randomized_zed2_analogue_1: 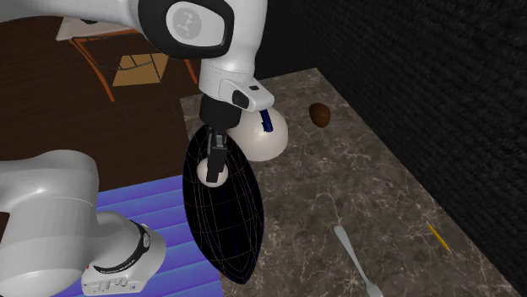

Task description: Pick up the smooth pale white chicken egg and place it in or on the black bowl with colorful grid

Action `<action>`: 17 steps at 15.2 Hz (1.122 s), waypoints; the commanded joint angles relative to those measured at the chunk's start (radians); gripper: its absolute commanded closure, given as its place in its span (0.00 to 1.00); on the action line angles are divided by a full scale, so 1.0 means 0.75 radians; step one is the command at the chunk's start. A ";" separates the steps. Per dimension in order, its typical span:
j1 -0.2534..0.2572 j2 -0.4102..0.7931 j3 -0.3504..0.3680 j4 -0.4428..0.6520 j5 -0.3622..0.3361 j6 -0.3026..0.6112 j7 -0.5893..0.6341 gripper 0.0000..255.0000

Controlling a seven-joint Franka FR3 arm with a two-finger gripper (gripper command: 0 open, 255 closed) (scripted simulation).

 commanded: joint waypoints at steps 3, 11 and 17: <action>0.001 0.018 0.006 -0.059 0.003 0.077 0.015 1.00; 0.002 0.026 0.008 -0.078 0.003 0.102 0.021 1.00; 0.002 0.026 0.007 -0.078 0.003 0.102 0.021 0.00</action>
